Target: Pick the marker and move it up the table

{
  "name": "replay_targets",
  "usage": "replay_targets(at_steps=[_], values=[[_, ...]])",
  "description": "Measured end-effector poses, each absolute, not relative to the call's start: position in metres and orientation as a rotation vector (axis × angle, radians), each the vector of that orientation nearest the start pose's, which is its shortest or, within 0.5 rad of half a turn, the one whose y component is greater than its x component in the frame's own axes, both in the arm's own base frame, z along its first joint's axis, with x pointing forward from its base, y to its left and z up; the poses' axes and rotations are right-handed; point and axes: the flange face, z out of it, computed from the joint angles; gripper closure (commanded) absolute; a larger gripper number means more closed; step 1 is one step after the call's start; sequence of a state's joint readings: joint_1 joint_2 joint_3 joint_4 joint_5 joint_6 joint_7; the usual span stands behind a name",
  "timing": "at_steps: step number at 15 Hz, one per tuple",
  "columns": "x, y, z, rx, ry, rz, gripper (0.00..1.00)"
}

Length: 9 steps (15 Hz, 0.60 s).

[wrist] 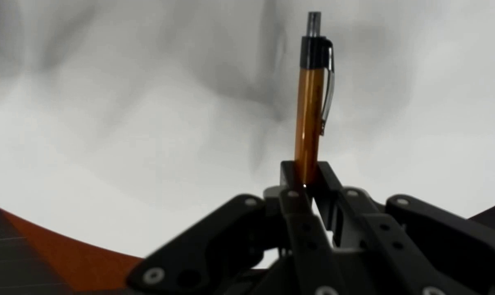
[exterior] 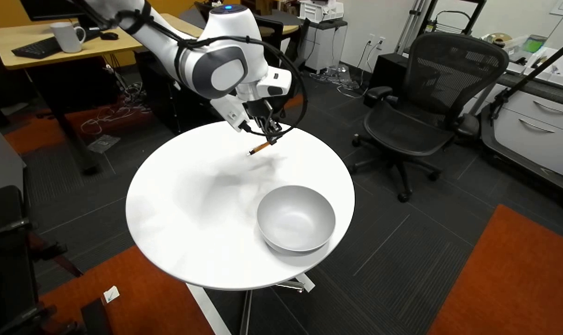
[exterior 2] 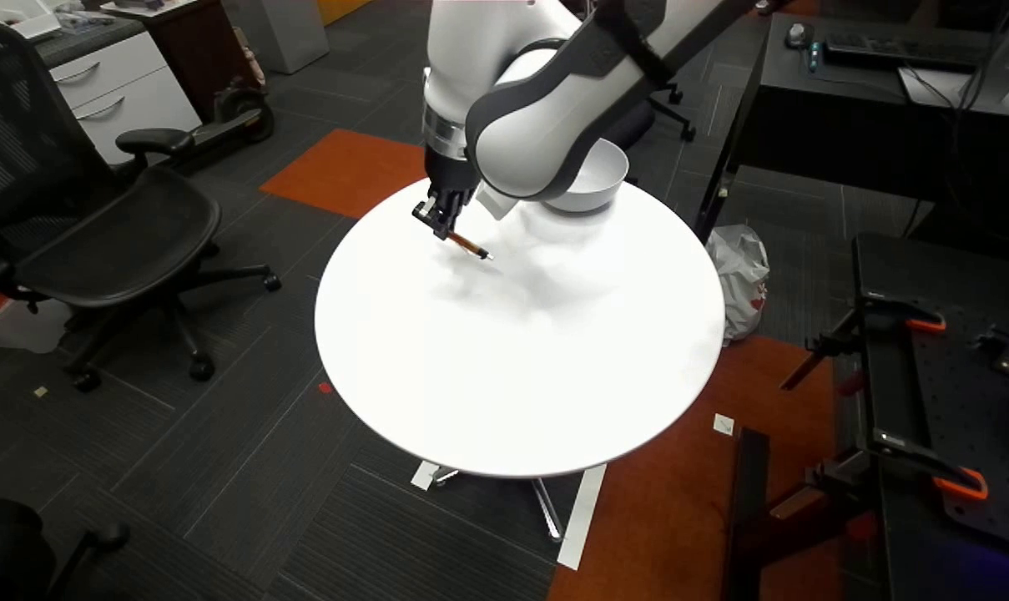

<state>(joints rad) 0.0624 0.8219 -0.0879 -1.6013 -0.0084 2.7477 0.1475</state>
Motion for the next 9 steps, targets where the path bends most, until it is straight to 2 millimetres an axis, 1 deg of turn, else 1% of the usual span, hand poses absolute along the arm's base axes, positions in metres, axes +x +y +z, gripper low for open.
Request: replay_targets(at_steps=[4,7,8,9], values=[[0.739,-0.004,0.164,-3.133,0.186,-0.555,0.96],[0.747,-0.002,0.157,-3.13,0.18,-0.575,0.96],[0.75,-0.002,0.156,-3.129,0.178,-0.58,0.88],[0.751,-0.001,0.155,-3.128,0.177,-0.584,0.61]])
